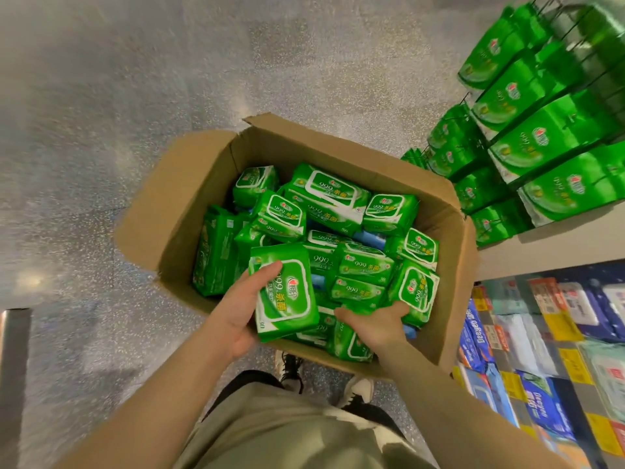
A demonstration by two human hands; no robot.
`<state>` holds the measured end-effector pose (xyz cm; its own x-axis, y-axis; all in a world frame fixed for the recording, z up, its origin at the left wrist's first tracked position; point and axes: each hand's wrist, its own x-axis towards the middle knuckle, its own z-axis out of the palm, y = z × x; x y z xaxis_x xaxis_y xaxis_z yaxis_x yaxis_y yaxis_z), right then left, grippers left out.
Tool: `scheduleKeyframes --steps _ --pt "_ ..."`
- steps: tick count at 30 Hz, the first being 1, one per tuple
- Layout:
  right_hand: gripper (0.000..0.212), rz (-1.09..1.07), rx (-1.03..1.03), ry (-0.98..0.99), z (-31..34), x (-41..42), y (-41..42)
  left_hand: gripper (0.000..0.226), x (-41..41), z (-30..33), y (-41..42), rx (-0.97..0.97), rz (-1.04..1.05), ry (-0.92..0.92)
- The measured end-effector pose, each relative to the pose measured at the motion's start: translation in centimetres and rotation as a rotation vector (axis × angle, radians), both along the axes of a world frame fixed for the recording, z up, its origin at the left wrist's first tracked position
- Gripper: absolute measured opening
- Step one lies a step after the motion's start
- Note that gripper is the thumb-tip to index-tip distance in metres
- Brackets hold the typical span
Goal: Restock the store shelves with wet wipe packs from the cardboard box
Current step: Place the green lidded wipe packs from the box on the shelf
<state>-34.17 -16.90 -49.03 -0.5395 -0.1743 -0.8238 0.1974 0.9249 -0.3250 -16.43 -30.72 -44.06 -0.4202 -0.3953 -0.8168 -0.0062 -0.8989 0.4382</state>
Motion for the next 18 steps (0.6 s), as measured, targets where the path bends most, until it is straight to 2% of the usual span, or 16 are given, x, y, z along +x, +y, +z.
scheduleKeyframes --steps 2,5,9,11,14,16,17,18 --pt "0.132 -0.013 0.033 0.020 -1.1 0.6 -0.2 0.056 0.3 0.2 0.0 0.016 0.012 -0.016" --pt "0.112 -0.053 0.051 0.052 -1.5 1.0 0.4 0.043 0.3 0.3 0.3 0.023 -0.010 -0.035" --pt "0.099 -0.119 -0.040 0.053 -0.9 1.2 1.5 0.057 0.4 -0.3 0.3 -0.023 -0.039 -0.061" --pt "0.090 -0.190 -0.076 -0.049 0.4 0.9 1.5 0.061 0.5 -0.6 0.0 -0.079 -0.059 -0.088" --pt "0.056 -0.505 -0.287 -0.433 4.0 0.1 0.6 0.051 0.2 -1.2 0.0 -0.167 -0.081 -0.136" --pt "0.039 -0.515 -0.403 -0.575 6.9 -0.2 -0.2 0.080 -0.7 -1.1 0.5 -0.204 -0.144 -0.174" --pt "0.040 -0.462 -0.423 -0.570 8.0 -0.3 -0.6 0.094 -1.2 -1.7 0.9 -0.201 -0.175 -0.186" --pt "0.045 -0.398 -0.429 -0.539 8.9 -0.4 -0.9 0.097 -1.8 -1.9 1.4 -0.212 -0.172 -0.175"
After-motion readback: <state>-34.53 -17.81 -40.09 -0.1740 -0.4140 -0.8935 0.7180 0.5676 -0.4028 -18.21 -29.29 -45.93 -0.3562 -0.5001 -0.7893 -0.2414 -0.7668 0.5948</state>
